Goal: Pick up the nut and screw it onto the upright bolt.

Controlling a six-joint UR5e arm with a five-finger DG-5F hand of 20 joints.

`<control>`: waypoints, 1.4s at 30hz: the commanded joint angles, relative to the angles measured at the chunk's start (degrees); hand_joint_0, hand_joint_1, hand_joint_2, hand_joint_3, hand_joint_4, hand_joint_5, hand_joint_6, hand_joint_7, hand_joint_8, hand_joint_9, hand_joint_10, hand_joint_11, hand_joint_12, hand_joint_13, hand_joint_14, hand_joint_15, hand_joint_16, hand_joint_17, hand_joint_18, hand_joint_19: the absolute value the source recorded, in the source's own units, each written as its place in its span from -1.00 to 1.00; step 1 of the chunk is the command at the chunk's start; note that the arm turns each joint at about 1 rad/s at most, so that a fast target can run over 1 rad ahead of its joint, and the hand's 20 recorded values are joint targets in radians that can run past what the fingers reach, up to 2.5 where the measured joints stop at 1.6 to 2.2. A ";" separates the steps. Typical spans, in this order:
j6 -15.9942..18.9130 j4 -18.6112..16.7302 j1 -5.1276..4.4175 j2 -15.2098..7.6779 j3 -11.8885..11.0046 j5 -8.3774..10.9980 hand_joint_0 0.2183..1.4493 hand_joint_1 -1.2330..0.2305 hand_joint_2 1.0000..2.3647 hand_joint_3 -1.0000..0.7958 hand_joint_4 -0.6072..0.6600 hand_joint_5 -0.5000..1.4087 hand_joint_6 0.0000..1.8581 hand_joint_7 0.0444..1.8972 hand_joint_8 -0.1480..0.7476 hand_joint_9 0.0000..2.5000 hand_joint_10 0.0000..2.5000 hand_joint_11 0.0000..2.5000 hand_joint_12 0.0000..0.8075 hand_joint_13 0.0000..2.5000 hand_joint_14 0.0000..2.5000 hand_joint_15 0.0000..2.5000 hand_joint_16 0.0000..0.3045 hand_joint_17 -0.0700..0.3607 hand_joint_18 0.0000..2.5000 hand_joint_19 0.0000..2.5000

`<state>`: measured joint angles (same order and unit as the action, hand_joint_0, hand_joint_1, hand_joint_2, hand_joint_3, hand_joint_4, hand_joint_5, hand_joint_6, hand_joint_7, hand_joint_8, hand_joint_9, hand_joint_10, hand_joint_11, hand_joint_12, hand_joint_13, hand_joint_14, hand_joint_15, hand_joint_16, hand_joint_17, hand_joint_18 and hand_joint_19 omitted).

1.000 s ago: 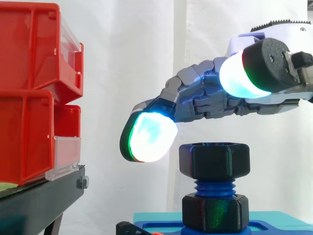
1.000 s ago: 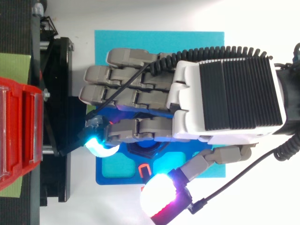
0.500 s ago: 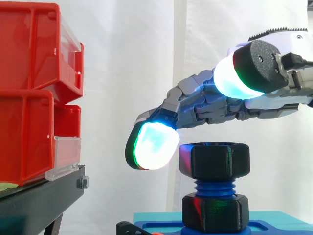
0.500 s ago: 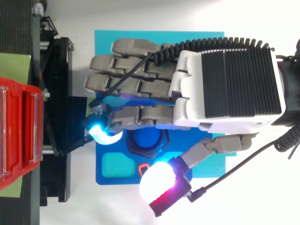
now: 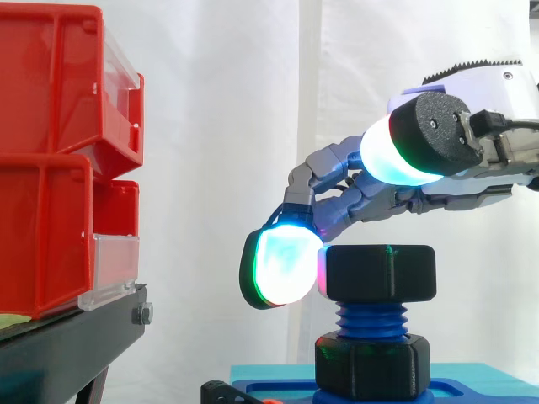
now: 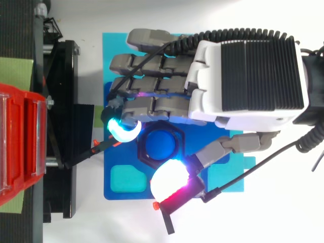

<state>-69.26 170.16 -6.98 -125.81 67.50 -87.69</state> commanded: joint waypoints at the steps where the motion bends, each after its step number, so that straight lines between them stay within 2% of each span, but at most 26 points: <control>1: 0.00 0.00 0.12 -0.05 0.00 -0.03 -0.62 0.38 -1.00 -0.44 0.46 -0.61 -0.46 0.04 -0.05 -0.44 -1.00 -1.00 -0.51 -0.71 -1.00 -1.00 -0.88 -0.49 -0.90 -1.00; 13: 0.00 0.17 0.91 0.04 0.00 -0.20 -0.57 0.34 -1.00 -0.44 0.35 -0.53 -0.46 0.28 -0.05 -0.21 -1.00 -0.97 -0.56 -0.58 -1.00 -1.00 -0.90 -0.52 -0.80 -1.00; 21: 0.00 0.17 2.06 0.04 0.00 -0.38 -0.53 0.34 -1.00 -0.44 0.18 -0.44 -0.46 0.39 -0.09 0.02 -1.00 -0.90 -0.57 -0.42 -1.00 -1.00 -0.92 -0.55 -0.72 -1.00; 25: 0.00 0.35 2.58 0.13 0.00 -0.82 -0.51 0.33 -1.00 -0.44 0.12 -0.39 -0.45 0.50 -0.19 0.24 -0.99 -0.88 -0.64 -0.26 -1.00 -1.00 -0.94 -0.58 -0.58 -1.00; 26: 0.00 0.44 2.67 0.13 -0.09 -0.99 -0.52 0.32 -1.00 -0.44 0.11 -0.38 -0.43 0.46 -0.19 0.35 -0.99 -0.84 -0.66 -0.16 -1.00 -1.00 -0.95 -0.60 -0.48 -1.00; 28: 0.00 0.88 3.02 0.31 -0.79 -1.43 -0.52 0.31 -1.00 -0.44 0.10 -0.38 -0.41 0.44 -0.19 0.41 -0.99 -0.82 -0.68 -0.13 -1.00 -1.00 -0.96 -0.61 -0.44 -1.00; 31: 0.00 2.55 3.37 0.31 -2.63 -2.31 -0.54 0.33 -1.00 -0.44 0.12 -0.39 -0.45 0.51 -0.09 0.37 -0.99 -0.81 -0.63 -0.18 -1.00 -1.00 -0.94 -0.59 -0.49 -1.00; 33: 0.00 3.42 3.55 0.31 -3.69 -2.57 -0.55 0.37 -1.00 -0.44 0.16 -0.43 -0.46 0.33 0.01 0.28 -0.99 -0.84 -0.57 -0.23 -1.00 -1.00 -0.92 -0.55 -0.55 -1.00; 35: -0.09 5.01 3.64 0.31 -5.27 -2.93 -0.57 0.38 -1.00 -0.44 0.35 -0.49 -0.46 0.10 0.02 0.16 -1.00 -0.86 -0.46 -0.30 -1.00 -1.00 -0.89 -0.50 -0.61 -1.00; 37: -0.17 5.97 3.64 0.31 -6.59 -3.01 -0.58 0.38 -1.00 -0.44 0.38 -0.53 -0.46 0.00 0.00 0.11 -1.00 -0.88 -0.44 -0.33 -1.00 -1.00 -0.88 -0.49 -0.64 -1.00; 39: -0.44 7.12 3.64 0.31 -7.82 -3.19 -0.58 0.38 -1.00 -0.44 0.35 -0.57 -0.46 -0.09 -0.03 0.00 -1.00 -0.93 -0.41 -0.37 -1.00 -1.00 -0.87 -0.47 -0.69 -1.00; 40: -0.88 7.82 3.64 0.31 -8.52 -3.28 -0.59 0.39 -1.00 -0.44 0.30 -0.60 -0.46 -0.17 -0.06 -0.10 -1.00 -1.00 -0.39 -0.47 -1.00 -1.00 -0.85 -0.43 -0.76 -1.00; 42: -1.14 7.91 3.64 0.31 -8.61 -3.37 -0.60 0.39 -1.00 -0.44 0.24 -0.63 -0.46 -0.26 -0.10 -0.23 -1.00 -1.00 -0.36 -0.56 -1.00 -1.00 -0.83 -0.41 -0.85 -1.00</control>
<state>-69.87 177.11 -3.36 -125.51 59.90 -90.88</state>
